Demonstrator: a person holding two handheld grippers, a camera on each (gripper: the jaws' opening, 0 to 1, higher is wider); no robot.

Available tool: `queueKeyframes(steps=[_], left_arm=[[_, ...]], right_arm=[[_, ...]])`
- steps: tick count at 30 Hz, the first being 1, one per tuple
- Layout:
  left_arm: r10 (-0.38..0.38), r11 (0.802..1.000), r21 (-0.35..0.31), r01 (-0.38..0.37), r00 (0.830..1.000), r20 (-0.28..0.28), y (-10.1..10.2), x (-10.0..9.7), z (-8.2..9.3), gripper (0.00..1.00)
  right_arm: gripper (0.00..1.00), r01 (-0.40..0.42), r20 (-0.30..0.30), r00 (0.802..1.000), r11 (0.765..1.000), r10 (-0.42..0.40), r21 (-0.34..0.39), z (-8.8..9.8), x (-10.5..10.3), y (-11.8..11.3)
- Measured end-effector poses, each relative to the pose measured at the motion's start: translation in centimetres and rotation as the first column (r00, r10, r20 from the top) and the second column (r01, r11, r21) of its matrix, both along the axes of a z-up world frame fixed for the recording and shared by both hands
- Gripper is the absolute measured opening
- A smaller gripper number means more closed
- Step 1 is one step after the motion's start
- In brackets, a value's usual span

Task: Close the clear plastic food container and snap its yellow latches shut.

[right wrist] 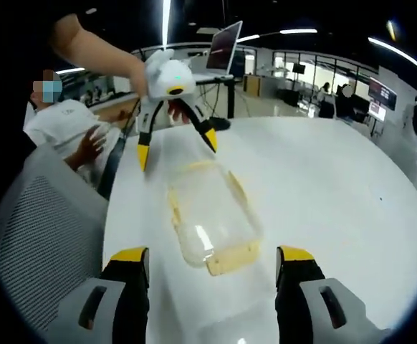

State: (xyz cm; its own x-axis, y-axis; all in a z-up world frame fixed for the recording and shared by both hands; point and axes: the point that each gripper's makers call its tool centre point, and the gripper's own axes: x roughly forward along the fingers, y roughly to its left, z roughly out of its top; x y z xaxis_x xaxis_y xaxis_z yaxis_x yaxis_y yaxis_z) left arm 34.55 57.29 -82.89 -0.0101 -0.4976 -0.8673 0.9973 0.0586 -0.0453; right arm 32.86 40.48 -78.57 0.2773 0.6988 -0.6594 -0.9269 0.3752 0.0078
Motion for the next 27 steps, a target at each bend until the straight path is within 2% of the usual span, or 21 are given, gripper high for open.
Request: queueKeyframes(steps=[9, 17, 27], left_arm=[[-0.059, 0.998, 0.03, 0.059, 0.998, 0.008, 0.1, 0.0, -0.4, 0.89], [-0.094, 0.994, 0.046, 0.095, 0.995, -0.013, 0.1, -0.1, -0.8, 0.87], [-0.099, 0.993, 0.064, 0.1, 0.995, -0.024, -0.1, 0.2, -1.2, 0.84]], right_arm=[[0.7, -0.033, -0.01, 0.999, 0.999, 0.033, -0.033, -0.6, 0.3, 0.1], [0.69, -0.066, -0.03, 0.997, 0.996, 0.064, -0.064, -1.2, 0.6, 0.1], [0.65, -0.088, -0.037, 0.996, 0.992, 0.085, -0.093, -1.7, 1.3, 0.1]])
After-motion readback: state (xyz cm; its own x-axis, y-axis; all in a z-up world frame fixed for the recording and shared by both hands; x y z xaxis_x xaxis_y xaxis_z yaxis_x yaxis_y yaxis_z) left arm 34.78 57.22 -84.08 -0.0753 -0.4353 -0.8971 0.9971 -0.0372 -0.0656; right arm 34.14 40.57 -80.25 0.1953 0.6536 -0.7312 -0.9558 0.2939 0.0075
